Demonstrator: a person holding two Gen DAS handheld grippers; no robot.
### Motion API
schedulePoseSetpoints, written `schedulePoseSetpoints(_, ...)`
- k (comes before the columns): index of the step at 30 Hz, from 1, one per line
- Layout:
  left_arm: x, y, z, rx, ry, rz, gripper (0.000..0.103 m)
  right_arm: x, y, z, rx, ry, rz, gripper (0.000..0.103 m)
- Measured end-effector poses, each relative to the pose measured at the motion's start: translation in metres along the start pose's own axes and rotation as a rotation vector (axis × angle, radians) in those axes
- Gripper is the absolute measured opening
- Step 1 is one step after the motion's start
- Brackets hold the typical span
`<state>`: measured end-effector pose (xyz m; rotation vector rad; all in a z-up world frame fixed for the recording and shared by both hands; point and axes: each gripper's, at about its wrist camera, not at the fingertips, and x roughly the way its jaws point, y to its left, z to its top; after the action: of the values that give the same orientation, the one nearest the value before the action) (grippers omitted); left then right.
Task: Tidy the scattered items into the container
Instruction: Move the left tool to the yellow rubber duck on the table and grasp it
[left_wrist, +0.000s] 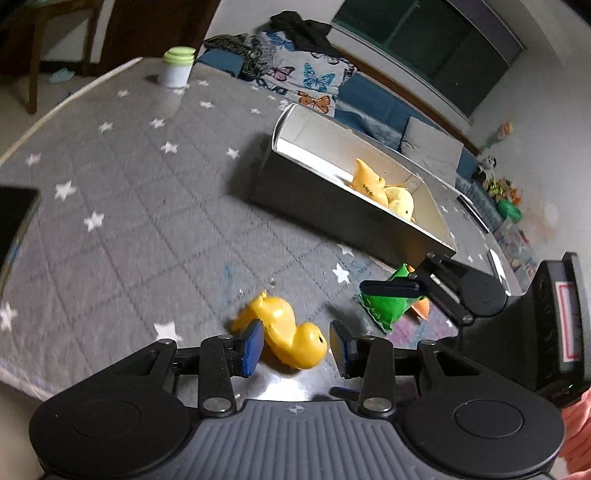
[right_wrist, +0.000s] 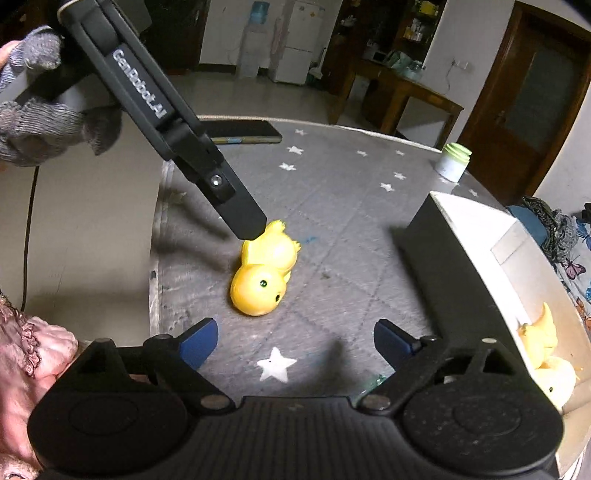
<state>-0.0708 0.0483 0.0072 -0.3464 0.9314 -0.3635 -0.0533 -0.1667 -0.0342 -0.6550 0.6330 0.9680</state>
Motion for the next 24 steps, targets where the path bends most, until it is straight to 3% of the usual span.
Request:
schedulePoseSetpoints(14, 0.021, 0.018, 0.007, -0.091, 0.038, -0.002, 0.041, 0.011, 0.010, -0.001, 0.020, 0.011, 0.066, 0.083)
schedulePoseSetpoints(24, 0.031, 0.021, 0.018, -0.021, 0.050, -0.015, 0.036, 0.017, 0.023, 0.002, 0.036, -0.006, 0.128, 0.076)
